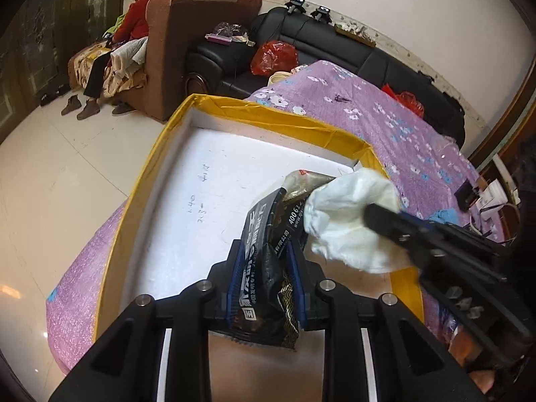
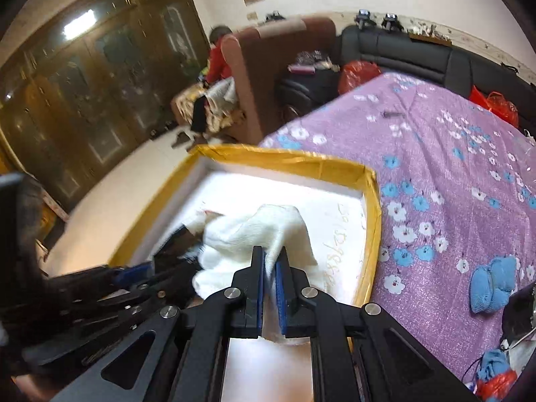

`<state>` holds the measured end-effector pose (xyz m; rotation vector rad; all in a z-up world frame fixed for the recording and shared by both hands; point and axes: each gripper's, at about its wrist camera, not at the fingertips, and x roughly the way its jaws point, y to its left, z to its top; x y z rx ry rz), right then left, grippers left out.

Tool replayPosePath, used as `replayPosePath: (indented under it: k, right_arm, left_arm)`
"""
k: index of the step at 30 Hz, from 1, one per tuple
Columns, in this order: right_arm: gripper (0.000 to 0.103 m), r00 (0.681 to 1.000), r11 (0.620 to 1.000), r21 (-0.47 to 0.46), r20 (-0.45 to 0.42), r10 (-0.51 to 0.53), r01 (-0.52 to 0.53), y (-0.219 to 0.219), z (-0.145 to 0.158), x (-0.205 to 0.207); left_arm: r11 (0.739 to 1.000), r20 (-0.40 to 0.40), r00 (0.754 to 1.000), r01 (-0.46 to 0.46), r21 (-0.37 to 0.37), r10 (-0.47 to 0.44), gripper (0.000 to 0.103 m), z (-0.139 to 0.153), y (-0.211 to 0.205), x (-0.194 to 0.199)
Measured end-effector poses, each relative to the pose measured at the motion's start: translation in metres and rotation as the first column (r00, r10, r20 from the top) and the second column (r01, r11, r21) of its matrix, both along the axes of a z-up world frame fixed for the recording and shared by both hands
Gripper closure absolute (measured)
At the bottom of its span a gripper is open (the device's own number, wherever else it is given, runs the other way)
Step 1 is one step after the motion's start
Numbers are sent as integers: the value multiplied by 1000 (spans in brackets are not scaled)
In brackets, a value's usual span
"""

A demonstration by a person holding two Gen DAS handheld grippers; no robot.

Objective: Organize soft objects
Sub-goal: 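Lower the black bag into the box and open the left gripper while the right gripper carries the cloth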

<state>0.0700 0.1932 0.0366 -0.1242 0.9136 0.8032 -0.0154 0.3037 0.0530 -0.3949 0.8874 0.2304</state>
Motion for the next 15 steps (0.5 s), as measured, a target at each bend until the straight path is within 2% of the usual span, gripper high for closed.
replayPosePath:
  k: [5,7,15]
  right_arm:
    - [94,1000,998,-59,-7,-8,8,2,-3,2]
    - [94,1000,998,-61,-7,-11,11,0,1,0]
    - [94,991,999,24,130,-33,30,-32,64,-41]
  left_arm:
    - [999,5,1000,4,-47,-4,65,0,5,2]
    - [999,12,1000,-3,-54,4,64,3,7,-2]
    - [999,109,994,13,-35,-9,64,45,-11,-34]
